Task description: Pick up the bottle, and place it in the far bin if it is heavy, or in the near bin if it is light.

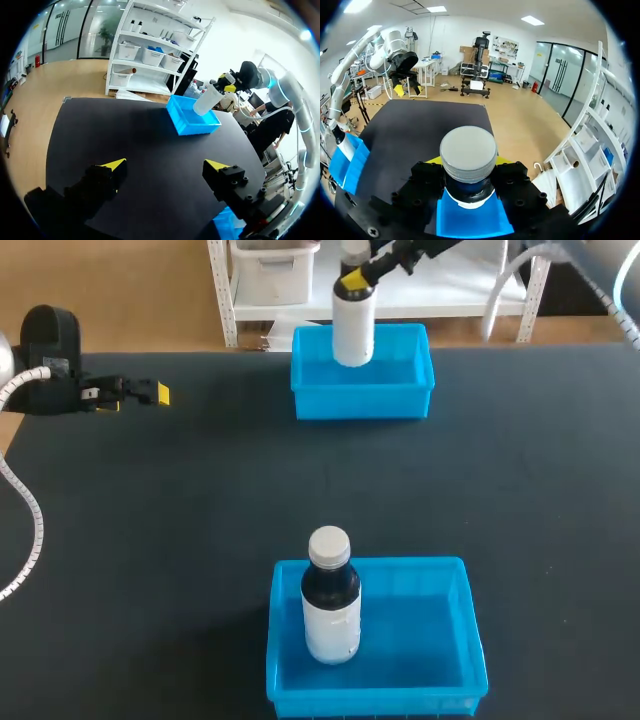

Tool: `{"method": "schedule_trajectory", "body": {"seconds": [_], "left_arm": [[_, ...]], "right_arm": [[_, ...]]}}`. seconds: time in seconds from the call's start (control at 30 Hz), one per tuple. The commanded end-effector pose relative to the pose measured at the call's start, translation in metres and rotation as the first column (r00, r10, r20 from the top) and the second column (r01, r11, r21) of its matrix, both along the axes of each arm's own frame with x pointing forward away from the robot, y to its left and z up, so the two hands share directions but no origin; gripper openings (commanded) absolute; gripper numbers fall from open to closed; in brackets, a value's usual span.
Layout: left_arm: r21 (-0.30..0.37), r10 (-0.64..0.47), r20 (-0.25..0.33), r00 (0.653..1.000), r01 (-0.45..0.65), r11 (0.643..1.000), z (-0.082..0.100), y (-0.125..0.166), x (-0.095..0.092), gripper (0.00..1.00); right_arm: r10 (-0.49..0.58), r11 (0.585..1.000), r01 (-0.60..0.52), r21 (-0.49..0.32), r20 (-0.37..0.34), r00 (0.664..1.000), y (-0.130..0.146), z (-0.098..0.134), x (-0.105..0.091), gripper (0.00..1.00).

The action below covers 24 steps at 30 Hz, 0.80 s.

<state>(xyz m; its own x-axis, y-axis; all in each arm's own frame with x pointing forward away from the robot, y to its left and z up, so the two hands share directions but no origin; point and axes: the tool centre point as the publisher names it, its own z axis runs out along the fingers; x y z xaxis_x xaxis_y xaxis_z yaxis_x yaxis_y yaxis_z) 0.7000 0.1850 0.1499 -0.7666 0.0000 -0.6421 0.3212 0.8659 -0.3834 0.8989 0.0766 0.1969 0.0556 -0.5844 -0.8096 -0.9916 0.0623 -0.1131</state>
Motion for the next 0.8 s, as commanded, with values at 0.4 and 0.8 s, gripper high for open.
{"method": "schedule_trajectory", "body": {"seconds": [0.4,0.8], "left_arm": [[0.0,0.0,0.0,1.0,0.0,1.0,0.0,0.0,0.0,1.0],[0.0,0.0,0.0,1.0,0.0,1.0,0.0,0.0,0.0,1.0]], "right_arm": [[0.194,0.981,-0.194,0.016,-0.177,0.965,0.028,-0.033,0.021,0.0],[0.193,0.981,-0.192,0.029,-0.223,0.955,0.034,-0.052,0.03,0.0]]}}
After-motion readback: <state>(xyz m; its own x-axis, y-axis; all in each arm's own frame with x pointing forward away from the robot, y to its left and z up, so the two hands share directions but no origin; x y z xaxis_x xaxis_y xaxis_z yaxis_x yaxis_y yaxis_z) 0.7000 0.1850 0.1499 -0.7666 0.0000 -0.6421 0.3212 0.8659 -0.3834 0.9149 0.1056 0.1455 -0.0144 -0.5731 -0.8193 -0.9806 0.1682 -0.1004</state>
